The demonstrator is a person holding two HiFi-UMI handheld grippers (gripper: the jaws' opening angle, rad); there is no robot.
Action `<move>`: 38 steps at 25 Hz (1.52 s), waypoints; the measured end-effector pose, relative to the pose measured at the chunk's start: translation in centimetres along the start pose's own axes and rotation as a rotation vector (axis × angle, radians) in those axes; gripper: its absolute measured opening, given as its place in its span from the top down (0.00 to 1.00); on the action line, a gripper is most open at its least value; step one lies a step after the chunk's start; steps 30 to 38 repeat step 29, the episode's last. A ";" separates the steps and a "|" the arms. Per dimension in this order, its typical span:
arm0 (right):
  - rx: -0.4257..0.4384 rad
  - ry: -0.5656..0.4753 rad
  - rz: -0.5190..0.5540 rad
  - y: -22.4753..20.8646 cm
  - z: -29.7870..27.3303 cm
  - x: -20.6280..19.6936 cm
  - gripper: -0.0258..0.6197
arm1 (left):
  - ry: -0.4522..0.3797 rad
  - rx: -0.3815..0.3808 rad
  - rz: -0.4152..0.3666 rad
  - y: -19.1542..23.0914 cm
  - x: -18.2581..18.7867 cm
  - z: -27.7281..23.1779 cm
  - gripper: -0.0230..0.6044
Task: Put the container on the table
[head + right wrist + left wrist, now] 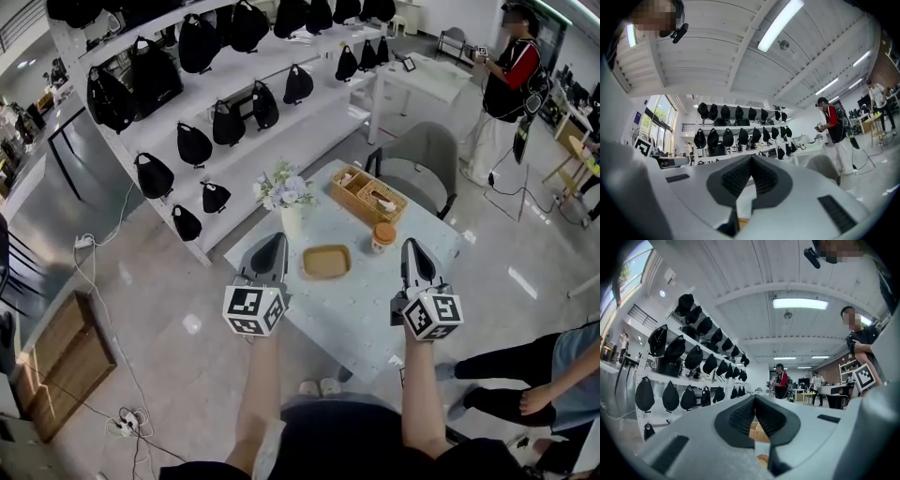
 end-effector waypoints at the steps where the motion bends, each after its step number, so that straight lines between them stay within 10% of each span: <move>1: -0.005 0.002 -0.001 0.0 0.2 0.0 0.96 | 0.001 -0.002 0.000 -0.1 0.0 0.2 0.95; 38: 0.001 0.028 -0.006 0.4 1.4 -0.6 0.96 | 0.026 -0.016 0.004 -0.7 -0.8 1.1 0.95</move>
Point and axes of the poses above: the fingertips, and each gripper's own axes: z backward along the fingers, y to its left, x out of its top, the point moved 10 cm from there along z, backward along the fingers, and after that the axes turned 3 degrees about z, right-handed, at the moved point
